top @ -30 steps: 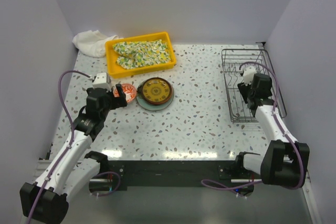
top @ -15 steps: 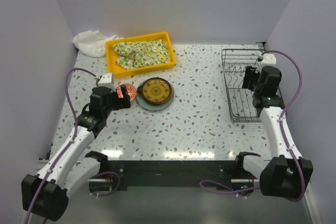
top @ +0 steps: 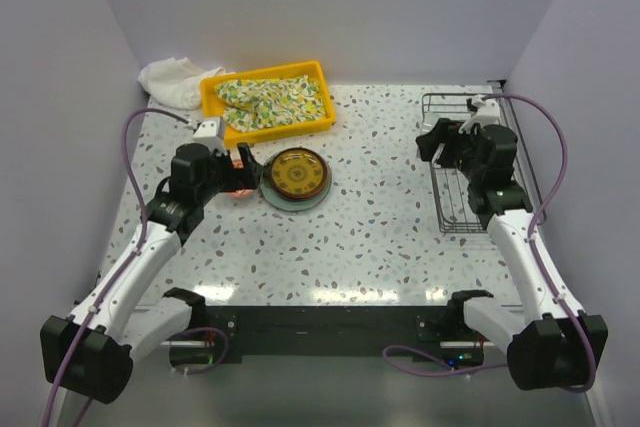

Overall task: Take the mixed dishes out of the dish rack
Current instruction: Pick up the bowl from the dish rack, then place the bowl at the center of the board.

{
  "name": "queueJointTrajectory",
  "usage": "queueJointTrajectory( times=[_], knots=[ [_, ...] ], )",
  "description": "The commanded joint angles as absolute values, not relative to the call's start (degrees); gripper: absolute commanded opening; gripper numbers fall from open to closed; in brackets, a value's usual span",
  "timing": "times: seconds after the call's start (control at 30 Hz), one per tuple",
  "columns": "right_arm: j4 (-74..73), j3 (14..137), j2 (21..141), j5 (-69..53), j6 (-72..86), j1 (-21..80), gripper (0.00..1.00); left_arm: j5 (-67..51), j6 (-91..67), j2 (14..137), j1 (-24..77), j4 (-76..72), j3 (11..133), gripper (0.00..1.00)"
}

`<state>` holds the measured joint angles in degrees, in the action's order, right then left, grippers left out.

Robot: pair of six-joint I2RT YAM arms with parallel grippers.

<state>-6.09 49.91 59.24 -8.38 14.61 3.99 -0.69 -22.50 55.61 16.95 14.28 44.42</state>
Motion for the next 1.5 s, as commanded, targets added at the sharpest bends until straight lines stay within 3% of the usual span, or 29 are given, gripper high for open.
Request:
queueJointTrajectory(
  times=[0.0,0.43,0.93,1.23,1.47],
  knots=[
    [8.8,50.7,59.2,-17.7,25.1,6.9,0.32,-6.5,-25.8,56.9,17.2,10.4,47.3,0.99],
    [34.1,42.5,65.3,-26.6,45.4,16.7,0.33,-16.6,-37.5,59.2,19.0,-2.6,46.0,0.97],
    [55.1,36.7,70.0,-29.8,60.0,25.1,0.33,-16.5,-47.4,64.9,25.7,-15.4,43.7,0.92],
    [62.8,35.2,71.8,-30.0,64.9,26.8,0.33,-17.6,-51.4,68.7,28.1,-21.0,42.1,0.77],
    [65.3,34.8,73.1,-30.7,66.4,27.0,0.33,-18.0,-56.9,69.5,28.2,-26.4,38.6,0.54]
  ],
)
